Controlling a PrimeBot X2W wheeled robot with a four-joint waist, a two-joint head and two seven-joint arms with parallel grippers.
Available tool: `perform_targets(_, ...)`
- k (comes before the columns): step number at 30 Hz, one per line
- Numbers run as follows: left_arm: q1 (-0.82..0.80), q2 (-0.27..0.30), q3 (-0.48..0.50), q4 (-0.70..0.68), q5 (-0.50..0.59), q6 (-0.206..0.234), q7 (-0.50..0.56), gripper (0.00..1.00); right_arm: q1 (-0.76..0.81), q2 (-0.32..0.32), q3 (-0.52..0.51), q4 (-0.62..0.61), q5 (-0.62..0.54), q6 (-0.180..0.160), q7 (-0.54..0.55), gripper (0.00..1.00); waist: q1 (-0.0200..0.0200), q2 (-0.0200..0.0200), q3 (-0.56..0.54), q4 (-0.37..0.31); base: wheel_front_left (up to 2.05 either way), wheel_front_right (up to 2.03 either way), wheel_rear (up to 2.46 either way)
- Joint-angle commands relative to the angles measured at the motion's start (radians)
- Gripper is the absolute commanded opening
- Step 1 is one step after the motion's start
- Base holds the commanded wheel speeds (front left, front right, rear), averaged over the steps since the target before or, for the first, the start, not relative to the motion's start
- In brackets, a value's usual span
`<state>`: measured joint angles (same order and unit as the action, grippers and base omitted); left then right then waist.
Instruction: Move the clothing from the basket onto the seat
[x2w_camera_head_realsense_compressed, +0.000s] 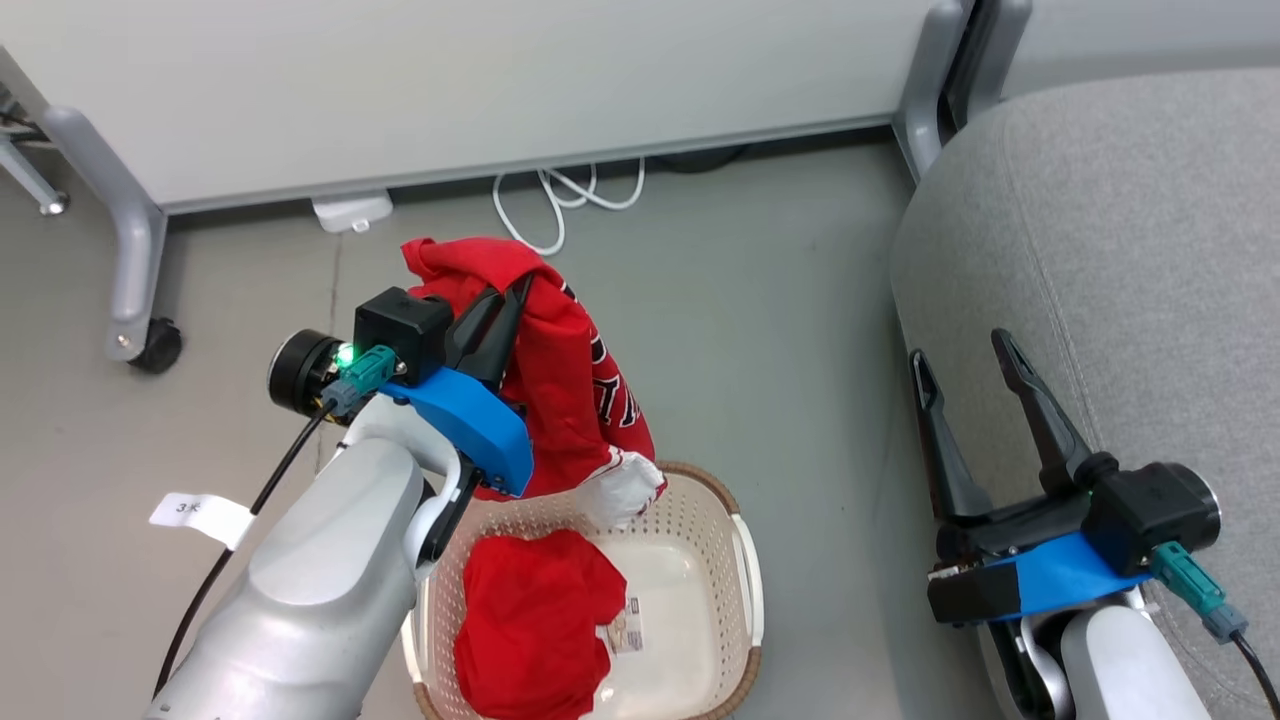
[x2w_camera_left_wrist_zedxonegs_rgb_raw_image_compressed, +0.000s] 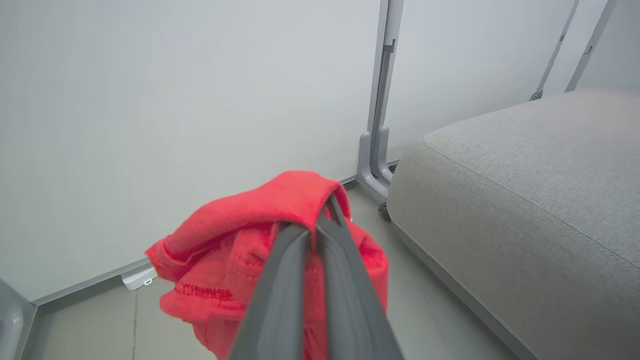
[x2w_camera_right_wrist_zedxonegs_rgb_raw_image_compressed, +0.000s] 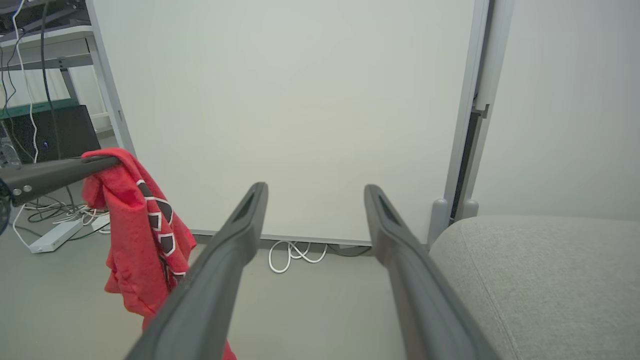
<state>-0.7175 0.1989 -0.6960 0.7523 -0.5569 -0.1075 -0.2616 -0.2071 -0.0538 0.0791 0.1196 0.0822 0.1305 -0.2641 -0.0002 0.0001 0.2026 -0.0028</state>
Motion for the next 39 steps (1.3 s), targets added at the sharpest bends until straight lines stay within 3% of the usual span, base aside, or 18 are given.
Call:
perform_targets(1,0.005,0.006,0.005,-0.011,0.012,-0.004,-0.005,0.00,0.018,0.004,-0.002,0.005,0.006,0.000,-0.001,1.00,0.0002,-0.0001,-0.034,0.012,0.00,0.00,0.00)
perform_targets(21,-0.089,0.019,-0.048,-0.145,0.059,-0.022,0.018,0.00,0.130,0.004,0.004,0.030,0.054,0.000,0.000,1.00,0.0002,-0.0001,-0.182,0.049,0.00,0.00,0.00)
perform_targets(39,-0.052,0.038,-0.074,-0.240,0.039,-0.002,0.060,0.00,0.129,0.004,0.024,0.018,0.059,0.000,0.000,1.00,0.0002,-0.0001,-0.192,0.056,0.00,0.00,0.00)
